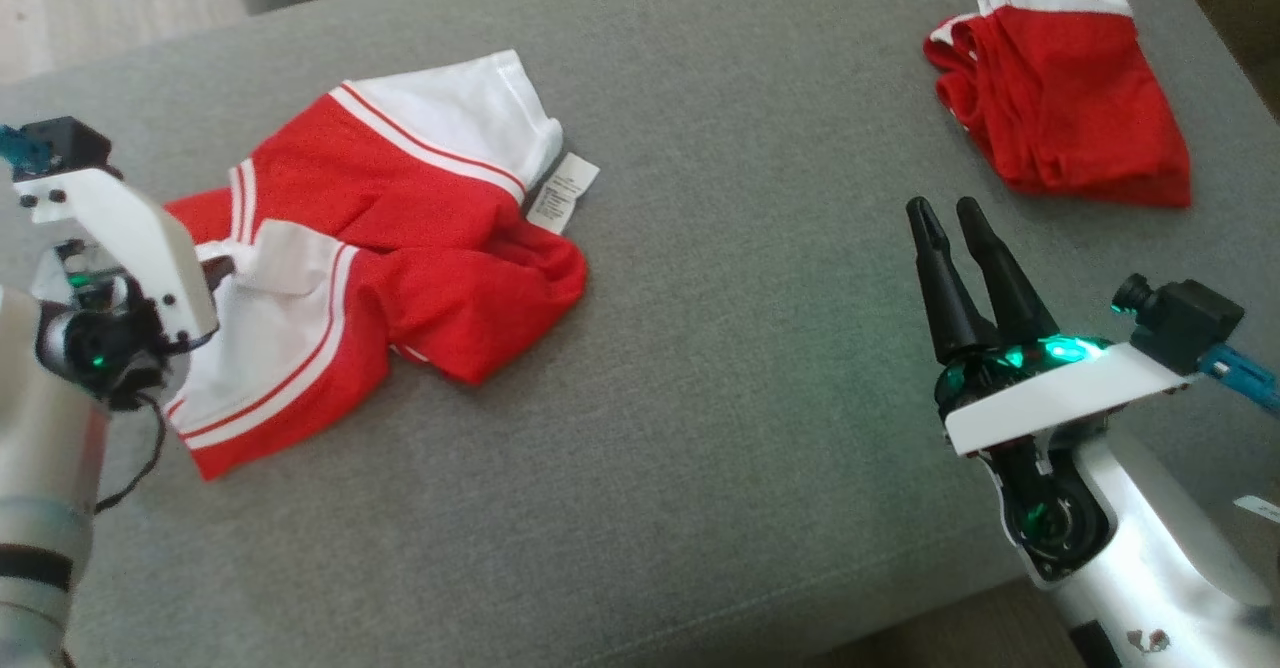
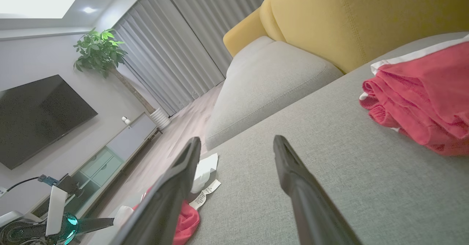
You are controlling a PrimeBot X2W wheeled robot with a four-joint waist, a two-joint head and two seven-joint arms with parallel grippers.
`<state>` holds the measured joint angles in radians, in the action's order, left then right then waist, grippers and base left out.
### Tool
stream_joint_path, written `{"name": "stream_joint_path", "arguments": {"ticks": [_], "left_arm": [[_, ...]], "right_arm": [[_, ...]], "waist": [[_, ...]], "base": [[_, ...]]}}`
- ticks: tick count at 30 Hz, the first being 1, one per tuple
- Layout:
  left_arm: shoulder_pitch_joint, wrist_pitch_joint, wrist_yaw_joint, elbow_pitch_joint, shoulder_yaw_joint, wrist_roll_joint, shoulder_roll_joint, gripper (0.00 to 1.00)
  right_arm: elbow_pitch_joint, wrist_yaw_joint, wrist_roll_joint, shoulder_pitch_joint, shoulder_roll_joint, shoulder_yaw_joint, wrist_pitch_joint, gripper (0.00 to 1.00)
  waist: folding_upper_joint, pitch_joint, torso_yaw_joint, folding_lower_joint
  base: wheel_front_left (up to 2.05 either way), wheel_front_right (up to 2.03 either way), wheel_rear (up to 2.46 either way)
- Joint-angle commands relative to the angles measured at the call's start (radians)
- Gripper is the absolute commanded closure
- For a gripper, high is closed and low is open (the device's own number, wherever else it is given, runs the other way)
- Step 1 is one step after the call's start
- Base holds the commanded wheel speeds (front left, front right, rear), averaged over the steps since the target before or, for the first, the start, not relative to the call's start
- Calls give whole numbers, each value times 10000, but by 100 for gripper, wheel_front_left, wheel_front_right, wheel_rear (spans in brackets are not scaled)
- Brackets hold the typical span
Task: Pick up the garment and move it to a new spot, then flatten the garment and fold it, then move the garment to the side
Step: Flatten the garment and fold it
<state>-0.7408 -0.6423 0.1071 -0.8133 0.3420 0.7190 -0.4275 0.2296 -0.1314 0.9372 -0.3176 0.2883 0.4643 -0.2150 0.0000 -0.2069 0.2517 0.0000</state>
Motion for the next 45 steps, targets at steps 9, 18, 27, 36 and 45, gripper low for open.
{"name": "stream_joint_path", "arguments": {"ticks": [9, 18, 27, 36, 45], "left_arm": [[-408, 29, 182, 541, -148, 527, -27, 100], [-793, -77, -376, 2, -383, 837, 118, 0], [-1312, -613, -796, -974, -1112, 1744, 254, 0], [-1446, -1046, -631, -1215, -928, 1810, 343, 100], [-1401, -588, -69, -703, -534, 1608, 385, 100]], "right_arm": [[-204, 7, -203, 147, -53, 12, 204, 0], [-289, 7, -322, -4, -207, 35, 349, 0], [-218, 7, -293, -117, -272, 73, 270, 0], [-63, 7, -252, -178, -280, 107, 211, 0], [185, 7, -297, 15, -185, 90, 224, 0]], "waist": [[0, 694, -694, 0], [0, 353, -487, 0], [0, 68, -20, 0], [0, 21, -1, 0], [0, 776, -314, 0]], "base": [[0, 0, 0], [0, 0, 0], [0, 0, 0], [0, 0, 0], [0, 0, 0]]}}
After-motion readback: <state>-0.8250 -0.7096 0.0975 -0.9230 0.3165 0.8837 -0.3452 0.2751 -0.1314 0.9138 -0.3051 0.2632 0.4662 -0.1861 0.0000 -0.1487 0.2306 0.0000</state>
